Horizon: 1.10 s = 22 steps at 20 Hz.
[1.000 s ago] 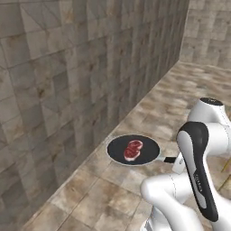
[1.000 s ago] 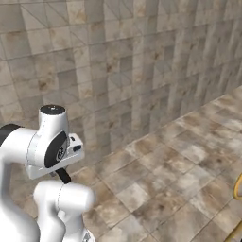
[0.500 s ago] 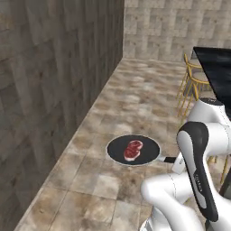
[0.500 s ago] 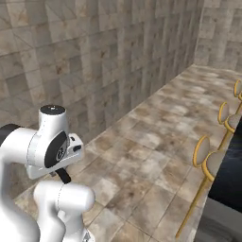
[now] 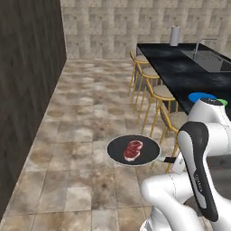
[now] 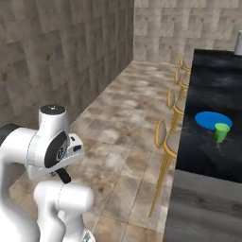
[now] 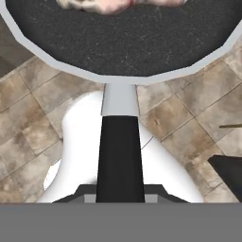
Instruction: Pick up the pan with the steak in it and place it on the dining table. Then place the steak on the plate.
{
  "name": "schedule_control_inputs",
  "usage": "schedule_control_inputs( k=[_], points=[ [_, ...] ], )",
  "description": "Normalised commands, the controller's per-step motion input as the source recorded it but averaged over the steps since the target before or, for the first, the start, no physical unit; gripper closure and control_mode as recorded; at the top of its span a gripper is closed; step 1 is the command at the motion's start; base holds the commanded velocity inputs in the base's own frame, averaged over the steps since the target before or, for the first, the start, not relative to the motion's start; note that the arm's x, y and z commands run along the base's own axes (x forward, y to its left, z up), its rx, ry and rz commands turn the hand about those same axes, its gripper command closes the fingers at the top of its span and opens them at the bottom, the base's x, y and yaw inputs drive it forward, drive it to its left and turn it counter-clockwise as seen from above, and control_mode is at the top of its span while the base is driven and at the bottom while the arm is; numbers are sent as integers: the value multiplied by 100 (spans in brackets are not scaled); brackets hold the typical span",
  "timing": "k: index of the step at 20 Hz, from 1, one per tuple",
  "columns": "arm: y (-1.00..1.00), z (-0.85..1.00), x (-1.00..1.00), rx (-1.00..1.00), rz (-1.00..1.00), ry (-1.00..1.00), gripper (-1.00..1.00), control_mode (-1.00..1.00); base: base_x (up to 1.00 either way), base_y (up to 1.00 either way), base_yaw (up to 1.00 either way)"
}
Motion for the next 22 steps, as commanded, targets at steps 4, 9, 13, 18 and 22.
schedule_control_inputs(
  k=[4,9,13,18,22],
  points=[
    [0,0,0,0,0,0,100,100,0,0,-50],
    [0,0,0,0,0,0,100,100,-6,-28,-23],
    [0,0,0,0,0,0,100,100,-3,43,-5],
    [0,0,0,0,0,0,100,100,0,92,-11],
    [0,0,0,0,0,0,100,100,27,36,-10]
  ],
)
